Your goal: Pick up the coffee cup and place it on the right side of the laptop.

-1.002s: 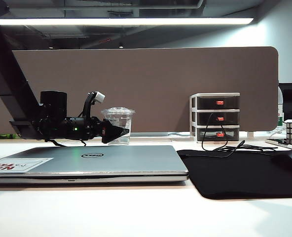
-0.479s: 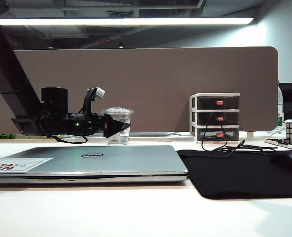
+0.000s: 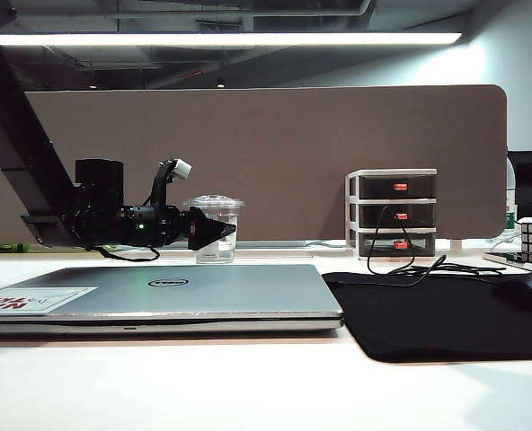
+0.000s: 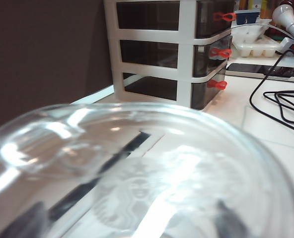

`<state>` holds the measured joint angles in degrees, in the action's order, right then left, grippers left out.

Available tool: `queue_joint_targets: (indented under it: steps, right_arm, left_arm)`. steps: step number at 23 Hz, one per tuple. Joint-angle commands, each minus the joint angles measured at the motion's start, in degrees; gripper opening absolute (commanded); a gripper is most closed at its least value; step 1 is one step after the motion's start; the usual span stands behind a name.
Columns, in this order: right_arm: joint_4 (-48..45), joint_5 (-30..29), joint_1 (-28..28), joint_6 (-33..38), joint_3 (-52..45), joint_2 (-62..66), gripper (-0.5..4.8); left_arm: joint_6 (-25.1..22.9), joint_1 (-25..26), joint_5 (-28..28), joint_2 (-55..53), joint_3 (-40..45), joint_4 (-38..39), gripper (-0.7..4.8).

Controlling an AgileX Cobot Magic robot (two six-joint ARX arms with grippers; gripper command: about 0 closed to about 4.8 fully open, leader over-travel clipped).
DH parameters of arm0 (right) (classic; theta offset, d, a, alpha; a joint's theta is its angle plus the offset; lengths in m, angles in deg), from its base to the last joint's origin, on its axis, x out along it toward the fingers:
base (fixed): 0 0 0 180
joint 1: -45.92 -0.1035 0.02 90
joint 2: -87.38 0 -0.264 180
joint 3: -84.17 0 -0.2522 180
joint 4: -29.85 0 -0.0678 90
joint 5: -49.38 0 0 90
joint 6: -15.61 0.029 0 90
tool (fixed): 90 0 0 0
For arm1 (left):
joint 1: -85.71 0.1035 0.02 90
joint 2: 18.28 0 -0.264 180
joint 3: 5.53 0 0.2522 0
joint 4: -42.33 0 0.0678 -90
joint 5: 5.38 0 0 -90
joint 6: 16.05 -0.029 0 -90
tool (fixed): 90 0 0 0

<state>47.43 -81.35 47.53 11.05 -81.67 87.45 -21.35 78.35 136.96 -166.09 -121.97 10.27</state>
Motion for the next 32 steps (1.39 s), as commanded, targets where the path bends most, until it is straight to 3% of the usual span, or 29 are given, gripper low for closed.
queue_joint_targets:
  steps: [1,5,13,17,27,32]
  right_arm:
    - [-0.6,-0.1,0.0,-0.2,-0.4,-0.1,-0.01]
    - [-0.5,-0.1,0.0,-0.2,-0.4,-0.1,-0.01]
    - [-0.4,-0.1,0.0,-0.2,-0.4,-0.1,-0.01]
    - [-0.1,-0.1,0.0,-0.2,-0.4,-0.1,-0.01]
    - [0.7,-0.1,0.0,-0.2,-0.4,-0.1,-0.01]
    - [0.7,-0.1,0.0,-0.2,-0.4,-0.1,-0.01]
  left_arm:
    - [0.2,-0.1,0.0,0.3,-0.1,-0.5,3.66]
    - [0.2,-0.1,0.8,0.3,-0.1,-0.8,2.75]
    - [3.0,-0.1,5.0,0.4,-0.1,-4.3,2.77]
    - [2.9,-0.6,10.6,0.8,-0.1,-4.7,2.77]
    - [2.8,-7.6,12.2,4.8,-0.1,-5.6,2.91]
    - [6.6,-13.5,14.9,6.3,-0.1,-5.0,2.92]
